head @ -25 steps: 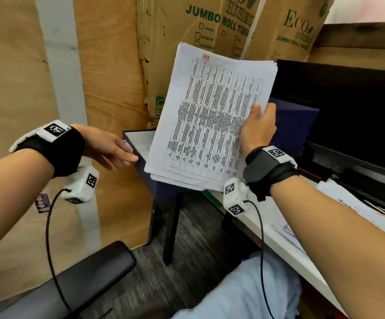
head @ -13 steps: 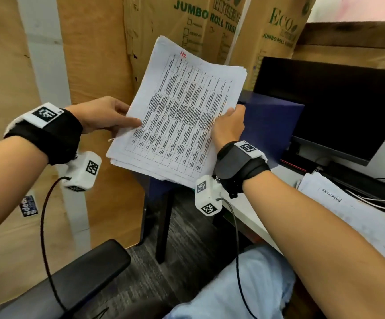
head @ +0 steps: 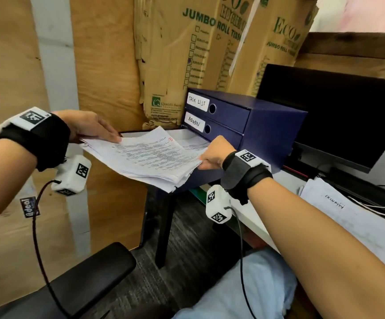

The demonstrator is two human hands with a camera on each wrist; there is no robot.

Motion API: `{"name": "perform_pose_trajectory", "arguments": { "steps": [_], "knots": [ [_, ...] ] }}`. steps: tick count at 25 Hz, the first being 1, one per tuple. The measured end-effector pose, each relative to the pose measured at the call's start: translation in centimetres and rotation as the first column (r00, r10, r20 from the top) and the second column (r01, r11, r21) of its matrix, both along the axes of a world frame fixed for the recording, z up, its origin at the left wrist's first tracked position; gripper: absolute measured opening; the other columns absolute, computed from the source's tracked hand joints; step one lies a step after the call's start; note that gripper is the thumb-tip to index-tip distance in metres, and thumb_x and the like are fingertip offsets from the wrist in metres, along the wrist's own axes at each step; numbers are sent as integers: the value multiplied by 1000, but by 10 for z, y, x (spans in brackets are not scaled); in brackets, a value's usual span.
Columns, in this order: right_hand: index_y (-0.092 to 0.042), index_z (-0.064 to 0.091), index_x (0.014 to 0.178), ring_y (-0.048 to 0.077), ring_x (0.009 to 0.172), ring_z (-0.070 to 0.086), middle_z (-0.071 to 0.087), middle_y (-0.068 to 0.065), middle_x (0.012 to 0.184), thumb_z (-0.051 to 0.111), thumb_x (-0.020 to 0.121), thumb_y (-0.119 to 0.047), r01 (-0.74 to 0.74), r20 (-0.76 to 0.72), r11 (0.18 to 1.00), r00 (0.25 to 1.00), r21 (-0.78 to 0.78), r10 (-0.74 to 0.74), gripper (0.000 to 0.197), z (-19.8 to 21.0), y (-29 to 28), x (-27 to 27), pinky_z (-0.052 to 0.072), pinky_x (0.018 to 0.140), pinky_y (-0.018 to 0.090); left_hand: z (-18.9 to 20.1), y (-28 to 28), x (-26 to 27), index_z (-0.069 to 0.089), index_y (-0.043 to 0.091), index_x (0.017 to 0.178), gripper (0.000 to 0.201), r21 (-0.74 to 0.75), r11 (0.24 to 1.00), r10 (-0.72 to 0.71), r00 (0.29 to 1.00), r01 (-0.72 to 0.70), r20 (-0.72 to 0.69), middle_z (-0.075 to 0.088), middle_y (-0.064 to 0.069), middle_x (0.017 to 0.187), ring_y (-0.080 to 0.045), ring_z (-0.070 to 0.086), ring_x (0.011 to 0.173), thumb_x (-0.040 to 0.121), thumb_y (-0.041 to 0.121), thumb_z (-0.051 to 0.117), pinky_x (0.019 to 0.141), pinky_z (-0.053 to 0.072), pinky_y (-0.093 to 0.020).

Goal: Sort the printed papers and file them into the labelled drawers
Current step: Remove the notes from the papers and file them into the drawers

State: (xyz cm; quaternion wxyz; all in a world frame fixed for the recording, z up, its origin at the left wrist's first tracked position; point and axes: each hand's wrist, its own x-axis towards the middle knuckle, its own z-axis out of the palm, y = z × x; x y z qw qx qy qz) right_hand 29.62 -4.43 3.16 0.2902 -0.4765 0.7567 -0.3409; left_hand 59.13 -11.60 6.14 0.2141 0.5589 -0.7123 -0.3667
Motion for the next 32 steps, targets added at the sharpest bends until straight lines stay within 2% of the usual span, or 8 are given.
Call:
{"name": "perform_pose_trajectory", "arguments": {
  "steps": [3, 8, 13, 18, 21, 24, 28, 32],
  "knots": [
    [-6, 54, 76, 5, 49, 63, 62, 6, 70, 62, 84, 8, -67, -29, 998, 997, 22, 67, 18, 6, 9, 0, 52, 52, 18, 2, -2, 6, 71, 7, 95, 12, 69, 997, 46, 973, -31, -225, 74, -5, 82, -13, 68, 66, 86, 15, 69, 50, 53, -15],
    [-13, 59, 88, 18, 81, 54, 58, -3, 75, 30, 101, -49, 68, -277, 997, 959, 39, -55, 48, 4, 9, -11, 39, 66, 22, 4, -2, 6, 54, 1, 113, 29, 292, 956, 167, 779, 22, -604, 64, -17, 105, -15, 73, 70, 97, 25, 52, 56, 57, -18],
    [-16, 43, 63, 17, 63, 50, 43, -4, 62, 22, 96, -64, 163, -489, 985, 865, 62, -112, 61, 12, 13, -16, 30, 55, 23, -6, 3, -12, 54, -7, 109, 21, 310, 945, 109, 799, 100, -591, 62, -28, 115, -26, 70, 91, 93, 8, 55, 74, 58, -28],
    [-1, 57, 100, 28, 104, 62, 61, 11, 95, 53, 97, -27, -12, -493, 999, 869, 53, 37, 26, 16, 10, -9, 50, 89, 34, -13, 12, -39, 54, -9, 120, 33, 266, 955, 31, 844, 134, -535, 65, -27, 112, -23, 72, 87, 90, 4, 59, 73, 59, -26],
    [-7, 47, 78, 23, 82, 55, 54, 11, 92, 50, 91, -25, -54, -566, 989, 815, 137, 123, 22, 12, 4, 17, 46, 72, 30, -10, 18, -49, 59, -7, 117, 32, 215, 966, -31, 885, 147, -465, 66, -25, 111, -27, 66, 102, 89, 9, 63, 77, 57, -27],
    [-16, 61, 122, 35, 122, 45, 47, 16, 138, 45, 95, -41, -201, -728, 966, 636, 163, 255, 41, 4, 11, 52, 37, 103, 43, -11, 14, -50, 63, -3, 113, 29, 114, 991, -19, 919, 70, -394, 68, -17, 106, -23, 68, 96, 87, 10, 67, 72, 58, -23],
    [-12, 65, 94, 14, 89, 53, 58, 3, 102, 30, 103, -46, -531, -513, 830, 671, 171, 535, 50, 3, 24, 90, 34, 88, 30, -22, -4, -37, 61, 0, 118, 33, -85, 988, 104, 955, -132, -278, 61, -11, 90, -15, 58, 73, 87, 5, 67, 60, 55, -18],
    [-25, 63, 126, 28, 142, 24, 42, 10, 148, 9, 98, -61, -403, -622, 817, 532, 411, 575, 71, -3, 10, 82, 1, 118, 45, -38, -5, -25, 46, -1, 132, 53, 120, 984, 164, 935, -132, -313, 64, -19, 111, -23, 64, 89, 84, -2, 68, 79, 59, -31]
  ]
}}
